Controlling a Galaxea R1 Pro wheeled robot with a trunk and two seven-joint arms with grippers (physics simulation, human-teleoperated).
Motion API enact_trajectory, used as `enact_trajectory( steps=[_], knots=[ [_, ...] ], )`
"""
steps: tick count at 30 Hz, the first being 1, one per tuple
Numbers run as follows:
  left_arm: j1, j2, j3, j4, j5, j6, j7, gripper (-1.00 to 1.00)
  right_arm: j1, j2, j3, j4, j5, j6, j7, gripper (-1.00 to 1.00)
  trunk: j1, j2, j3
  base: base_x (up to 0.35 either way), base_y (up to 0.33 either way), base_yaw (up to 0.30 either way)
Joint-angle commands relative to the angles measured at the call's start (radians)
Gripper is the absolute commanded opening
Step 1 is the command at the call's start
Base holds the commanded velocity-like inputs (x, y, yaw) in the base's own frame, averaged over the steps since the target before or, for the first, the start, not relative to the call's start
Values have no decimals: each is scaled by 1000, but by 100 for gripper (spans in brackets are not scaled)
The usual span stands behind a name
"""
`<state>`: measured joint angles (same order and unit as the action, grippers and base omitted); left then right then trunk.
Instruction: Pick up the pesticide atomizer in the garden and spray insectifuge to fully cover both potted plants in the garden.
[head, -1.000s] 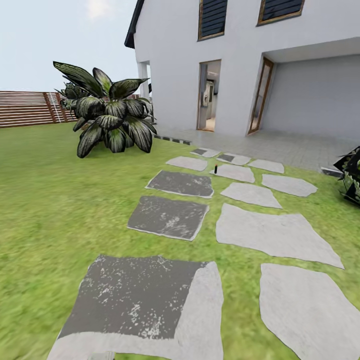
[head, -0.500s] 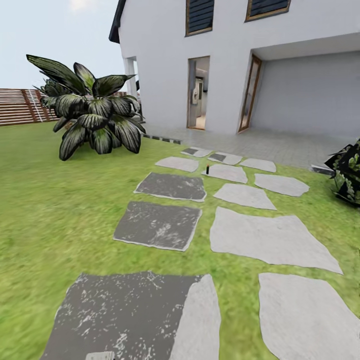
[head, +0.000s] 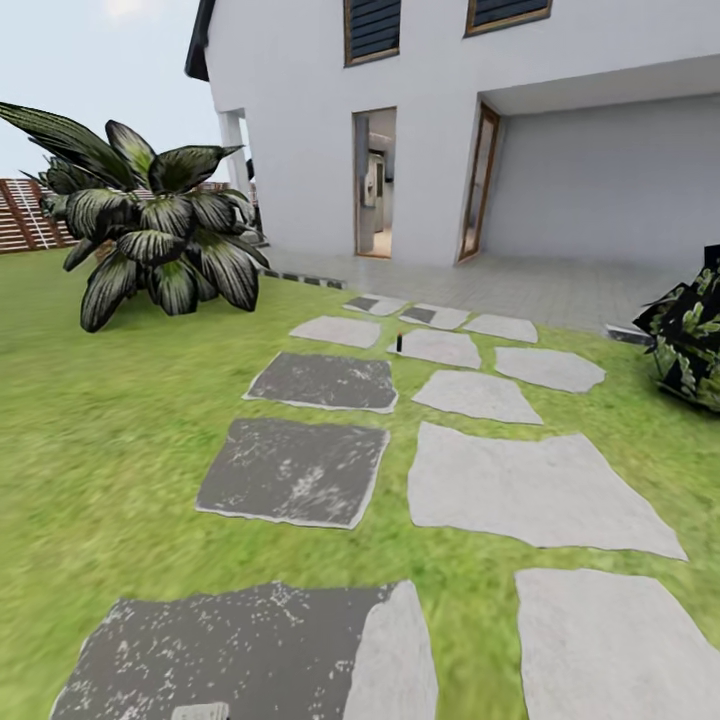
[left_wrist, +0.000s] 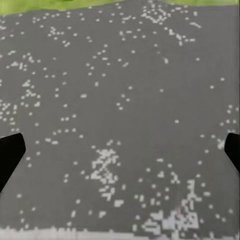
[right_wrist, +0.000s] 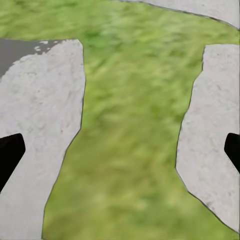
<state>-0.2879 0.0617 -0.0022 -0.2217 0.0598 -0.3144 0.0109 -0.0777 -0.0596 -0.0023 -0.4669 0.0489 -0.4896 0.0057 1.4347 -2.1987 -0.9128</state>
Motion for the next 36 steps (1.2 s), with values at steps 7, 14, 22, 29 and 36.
enact_trajectory(
  steps=[7, 14, 22, 29, 36],
  knots=[
    [-1, 0, -1, 1, 6, -3, 0, 100, 0, -2, -1, 1, 5, -3, 0, 100, 0, 0, -1, 336, 0, -1],
    [-1, 0, -1, 1, 6, -3, 0, 100, 0, -2, -1, 1, 5, -3, 0, 100, 0, 0, -1, 336, 0, 0],
    [-1, 0, -1, 1, 6, -3, 0, 100, 0, -2, -1, 1, 5, -3, 0, 100, 0, 0, -1, 338, 0, 0],
    [-1, 0, -1, 1, 5, -3, 0, 100, -1, 0, -1, 1, 5, -3, 2, 100, 0, 0, -1, 338, 0, -20],
    [-1, 0, -1, 1, 5, -3, 0, 100, 0, 0, -1, 2, 5, -3, 1, 100, 0, 0, -1, 338, 0, -226]
  ],
)
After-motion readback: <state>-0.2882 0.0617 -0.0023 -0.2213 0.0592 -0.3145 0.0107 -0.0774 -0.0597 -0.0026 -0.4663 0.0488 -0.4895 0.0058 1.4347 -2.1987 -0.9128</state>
